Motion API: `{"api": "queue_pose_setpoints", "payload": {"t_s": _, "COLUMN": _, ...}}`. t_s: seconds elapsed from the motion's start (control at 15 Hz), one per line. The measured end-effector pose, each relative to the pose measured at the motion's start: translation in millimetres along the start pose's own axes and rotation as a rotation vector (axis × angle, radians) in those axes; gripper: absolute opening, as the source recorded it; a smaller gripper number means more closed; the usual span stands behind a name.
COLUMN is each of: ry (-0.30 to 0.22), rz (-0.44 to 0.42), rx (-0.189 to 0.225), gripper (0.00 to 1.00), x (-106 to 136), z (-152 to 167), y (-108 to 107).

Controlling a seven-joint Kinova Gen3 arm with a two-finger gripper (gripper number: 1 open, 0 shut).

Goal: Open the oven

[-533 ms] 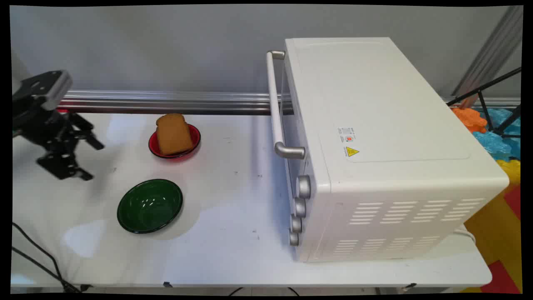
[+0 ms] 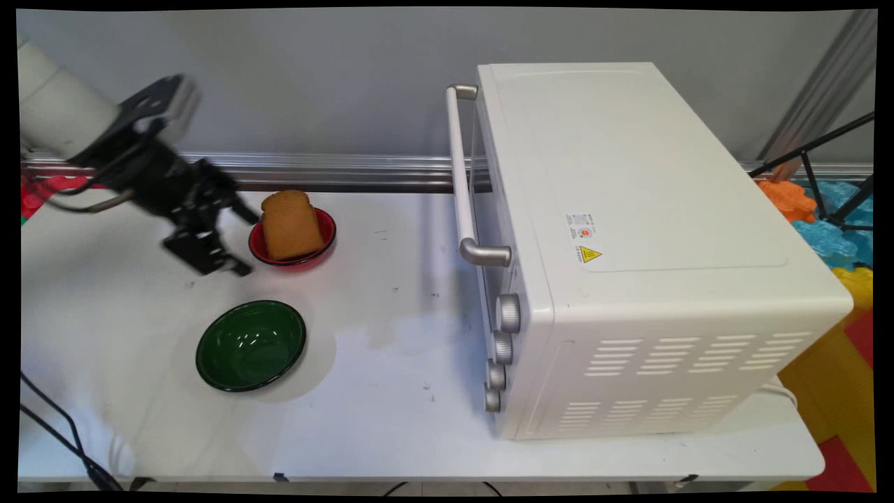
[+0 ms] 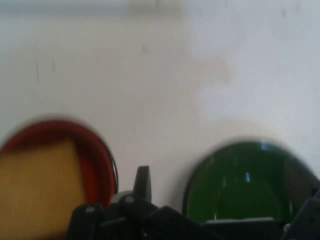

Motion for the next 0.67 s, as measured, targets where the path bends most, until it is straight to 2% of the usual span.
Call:
{"api": "queue_pose_setpoints", "payload": {"t_s": 0.33, "ry": 0.051, "rz": 0.018, "rx": 0.027, "gripper": 1.00, "x": 89.7, "z": 3.3, "y": 0.5}}
{"api": "queue_pose_setpoints", "payload": {"t_s": 0.67, "ry": 0.075, "rz": 0.035, "rx": 0.052, "gripper": 1.00, "x": 150.2, "z": -2.7, "y": -1.0}}
